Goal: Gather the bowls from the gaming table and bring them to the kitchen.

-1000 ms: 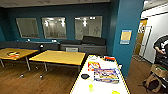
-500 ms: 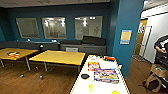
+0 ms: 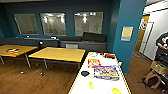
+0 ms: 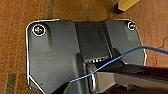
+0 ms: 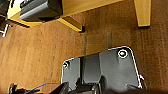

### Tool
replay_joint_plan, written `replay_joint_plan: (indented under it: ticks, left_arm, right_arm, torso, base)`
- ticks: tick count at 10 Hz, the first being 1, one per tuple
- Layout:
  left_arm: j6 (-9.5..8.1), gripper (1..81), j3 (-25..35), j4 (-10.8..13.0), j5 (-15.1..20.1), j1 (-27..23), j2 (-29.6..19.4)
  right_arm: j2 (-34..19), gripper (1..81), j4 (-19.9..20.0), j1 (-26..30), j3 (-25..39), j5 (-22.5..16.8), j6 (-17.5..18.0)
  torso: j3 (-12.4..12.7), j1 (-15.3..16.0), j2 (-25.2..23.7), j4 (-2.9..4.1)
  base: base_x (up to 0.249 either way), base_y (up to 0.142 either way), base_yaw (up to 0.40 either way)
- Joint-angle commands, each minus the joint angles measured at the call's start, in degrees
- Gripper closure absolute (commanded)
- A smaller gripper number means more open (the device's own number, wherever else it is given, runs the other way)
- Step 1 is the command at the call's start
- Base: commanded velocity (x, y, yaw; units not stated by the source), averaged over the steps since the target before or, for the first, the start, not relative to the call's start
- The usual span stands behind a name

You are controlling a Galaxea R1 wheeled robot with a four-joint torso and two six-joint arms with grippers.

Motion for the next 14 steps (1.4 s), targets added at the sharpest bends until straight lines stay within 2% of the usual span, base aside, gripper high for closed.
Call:
replay_joint_plan:
  ticks: [1,8,9,10,12,14]
  left_arm:
    - [0.54,1.0,0.3,0.5,3.0,-3.3,0.0]
    - [0.46,1.0,0.1,0.4,3.0,-3.2,-0.1]
    - [0.54,1.0,0.0,0.4,3.0,-3.2,-0.1]
    - [0.46,1.0,0.0,0.4,3.0,-3.2,-0.1]
    - [0.46,1.0,0.0,0.4,2.9,-3.2,0.0]
    - [0.55,1.0,0.0,0.4,2.9,-3.3,0.0]
  right_arm:
    - [-8.4,1.0,5.4,9.6,7.6,-1.4,0.1]
    - [-13.3,1.0,11.4,16.8,8.2,-2.3,0.1]
    - [-13.8,1.0,12.4,18.0,8.2,-2.9,0.1]
    - [-14.3,1.0,13.6,19.7,8.5,-4.6,0.1]
    - [-15.1,1.0,17.1,24.1,8.5,-7.1,0.1]
    - [-15.7,1.0,25.7,28.3,7.2,-8.7,0.1]
  torso:
    - [-2.8,0.1,0.0,0.0]
    - [-12.1,0.1,0.0,0.0]
    - [-10.2,0.1,0.1,0.0]
    - [-11.2,0.1,0.1,0.0]
    - [-11.7,0.1,0.1,0.0]
    - [-11.7,0.2,0.1,0.0]
  base:
    - [0.0,0.0,0.0]
    - [0.0,0.0,0.0]
    - [0.0,0.0,0.0]
    - [0.0,0.0,0.0]
    - [0.0,0.0,0.0]
    - [0.0,0.0,0.0]
